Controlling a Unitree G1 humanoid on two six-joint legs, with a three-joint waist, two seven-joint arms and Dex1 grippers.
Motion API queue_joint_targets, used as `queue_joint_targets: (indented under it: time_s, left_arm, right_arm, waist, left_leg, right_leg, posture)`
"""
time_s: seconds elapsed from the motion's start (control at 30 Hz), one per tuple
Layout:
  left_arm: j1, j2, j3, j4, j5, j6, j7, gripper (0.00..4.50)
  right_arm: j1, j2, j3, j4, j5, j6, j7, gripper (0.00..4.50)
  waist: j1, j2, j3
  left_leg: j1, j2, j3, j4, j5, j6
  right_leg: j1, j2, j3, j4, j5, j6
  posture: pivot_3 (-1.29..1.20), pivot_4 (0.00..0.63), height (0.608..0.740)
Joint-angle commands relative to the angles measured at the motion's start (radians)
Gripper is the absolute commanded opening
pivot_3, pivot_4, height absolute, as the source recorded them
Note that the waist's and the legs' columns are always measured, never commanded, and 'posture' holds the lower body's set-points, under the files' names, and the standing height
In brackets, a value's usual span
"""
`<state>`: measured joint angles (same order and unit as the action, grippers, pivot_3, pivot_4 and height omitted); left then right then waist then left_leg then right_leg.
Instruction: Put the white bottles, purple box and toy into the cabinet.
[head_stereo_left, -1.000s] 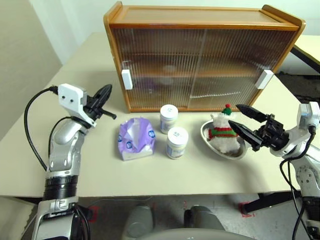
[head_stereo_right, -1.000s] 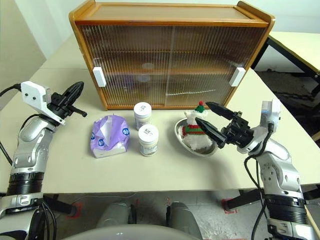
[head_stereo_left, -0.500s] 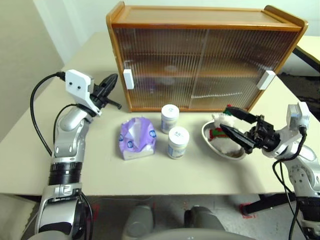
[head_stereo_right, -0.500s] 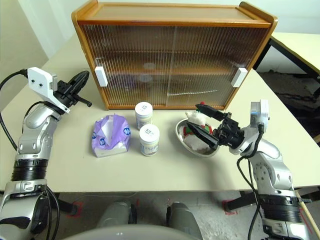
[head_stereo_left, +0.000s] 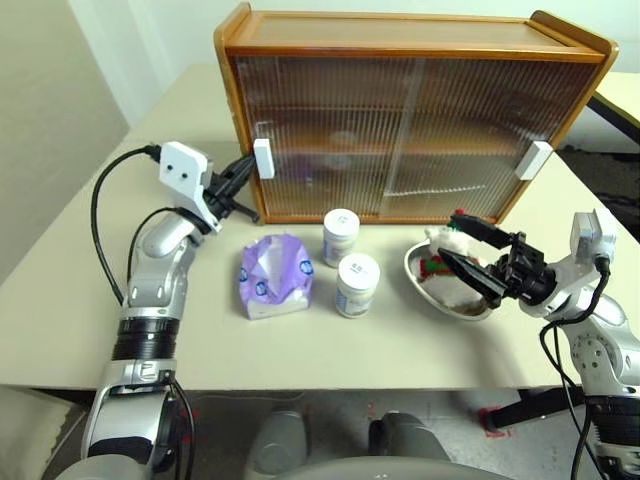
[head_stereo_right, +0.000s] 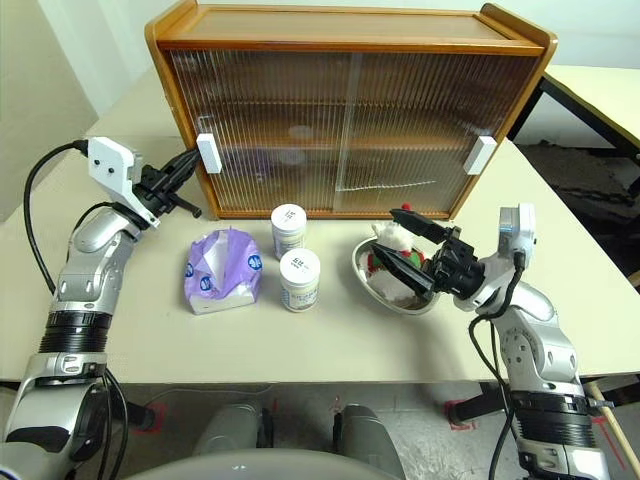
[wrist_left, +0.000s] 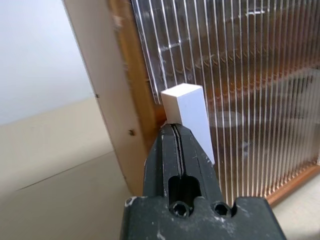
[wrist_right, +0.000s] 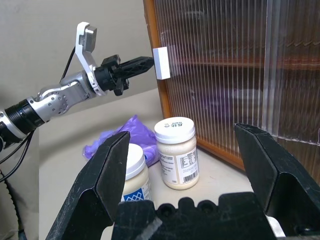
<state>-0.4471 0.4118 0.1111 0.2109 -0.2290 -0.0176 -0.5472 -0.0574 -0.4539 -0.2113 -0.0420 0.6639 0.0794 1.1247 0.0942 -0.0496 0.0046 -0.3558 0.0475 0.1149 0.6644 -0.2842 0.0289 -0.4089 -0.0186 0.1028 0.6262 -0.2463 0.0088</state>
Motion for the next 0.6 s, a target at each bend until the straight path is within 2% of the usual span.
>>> queue_joint_targets:
  time_s: [0.03, 0.6]
  left_arm:
    - [-0.015, -0.008, -0.014, 0.009, 0.011, 0.004, -0.002, 0.03]
    - [-0.111, -0.056, -0.092, 0.109, 0.052, -0.025, -0.04, 0.03]
  right_arm:
    - [-0.007, 0.0, -0.012, 0.01, -0.001, -0.014, -0.004, 4.5]
    - [-0.012, 0.006, 0.01, -0.008, -0.009, -0.006, -0.022, 4.5]
  waist:
    - [0.0, 0.0, 0.0]
    - [-0.002, 0.0, 0.0]
  left_leg:
    - [0.0, 0.0, 0.0, 0.0, 0.0, 0.0]
    - [-0.001, -0.001, 0.0, 0.001, 0.003, 0.004]
  right_leg:
    - [0.0, 0.0, 0.0, 0.0, 0.0, 0.0]
    - [0.0, 0.0, 0.0, 0.0, 0.0, 0.0]
  posture:
    - [0.13, 0.0, 0.74]
    - [0.12, 0.0, 0.74]
